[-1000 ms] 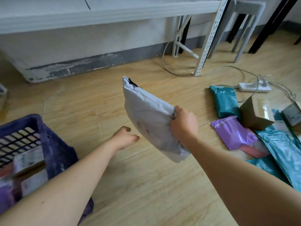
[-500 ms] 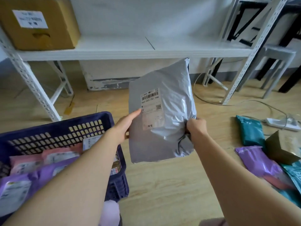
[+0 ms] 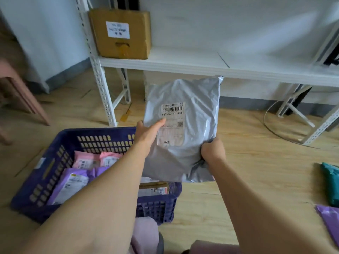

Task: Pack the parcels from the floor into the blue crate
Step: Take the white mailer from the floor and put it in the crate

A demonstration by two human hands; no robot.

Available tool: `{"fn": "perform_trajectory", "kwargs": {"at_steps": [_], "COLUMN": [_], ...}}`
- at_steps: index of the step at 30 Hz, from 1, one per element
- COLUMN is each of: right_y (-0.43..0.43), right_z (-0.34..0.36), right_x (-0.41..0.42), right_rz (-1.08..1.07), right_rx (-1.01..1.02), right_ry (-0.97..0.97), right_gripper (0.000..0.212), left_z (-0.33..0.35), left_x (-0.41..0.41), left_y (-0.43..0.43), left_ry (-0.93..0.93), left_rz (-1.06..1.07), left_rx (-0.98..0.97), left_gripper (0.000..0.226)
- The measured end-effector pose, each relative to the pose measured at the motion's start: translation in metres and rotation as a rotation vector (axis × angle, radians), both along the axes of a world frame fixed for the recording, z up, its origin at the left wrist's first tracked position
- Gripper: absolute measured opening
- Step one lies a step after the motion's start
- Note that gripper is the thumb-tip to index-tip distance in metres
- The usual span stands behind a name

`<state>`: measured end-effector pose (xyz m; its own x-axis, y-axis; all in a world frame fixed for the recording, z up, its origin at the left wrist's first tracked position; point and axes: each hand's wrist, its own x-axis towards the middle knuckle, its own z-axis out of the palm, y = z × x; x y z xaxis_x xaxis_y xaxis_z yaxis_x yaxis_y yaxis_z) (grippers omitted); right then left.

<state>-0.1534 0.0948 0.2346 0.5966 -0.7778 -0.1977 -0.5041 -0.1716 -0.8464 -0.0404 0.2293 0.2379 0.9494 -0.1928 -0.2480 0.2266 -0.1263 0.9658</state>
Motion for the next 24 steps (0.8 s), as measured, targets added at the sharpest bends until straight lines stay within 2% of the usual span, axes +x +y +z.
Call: {"fn": "perform_trajectory", "kwargs": {"at_steps": [2, 6, 8, 11, 13, 15, 18, 24], "right_y": [0.015, 0.045, 0.060, 0.081, 0.095, 0.109, 0.128, 0.170], "right_z": [-0.002, -0.007, -0.009, -0.011, -0.016, -0.020, -0.027, -0.052], "right_x": [0.017, 0.049, 0.064, 0.084, 0.096, 0.106, 0.119, 0.143], "right_rz": [0.055, 0.103, 0.139, 0.203, 0.260, 0.314, 0.404, 0.537], "right_rx": [-0.024, -0.031, -0.076, -0.135, -0.128, -0.099, -0.053, 0.014], "right_ry": [0.023, 0.042, 0.070, 0.125, 0.133, 0.150, 0.177, 0.221], "right_gripper": [0.035, 0.036, 0.035, 0.039, 0.041, 0.041, 0.048, 0.041], "left_z": [-0.003, -0.013, -0.018, -0.025, -0.029, -0.036, -0.045, -0.065], "left_x": [0.011, 0.028, 0.038, 0.051, 0.058, 0.065, 0.075, 0.097], "left_y": [0.018, 0.055, 0.073, 0.099, 0.117, 0.137, 0.165, 0.208], "left_ry": [-0.037, -0.084, -0.071, -0.078, -0.105, -0.139, -0.179, -0.167], "left_rz": [0.068, 0.164, 0.222, 0.295, 0.321, 0.319, 0.283, 0.332], "left_rx": [0.008, 0.042, 0.055, 0.080, 0.098, 0.182, 0.250, 0.403], "left_gripper": [0.091, 0.111, 0.100, 0.072, 0.066, 0.072, 0.100, 0.099]}}
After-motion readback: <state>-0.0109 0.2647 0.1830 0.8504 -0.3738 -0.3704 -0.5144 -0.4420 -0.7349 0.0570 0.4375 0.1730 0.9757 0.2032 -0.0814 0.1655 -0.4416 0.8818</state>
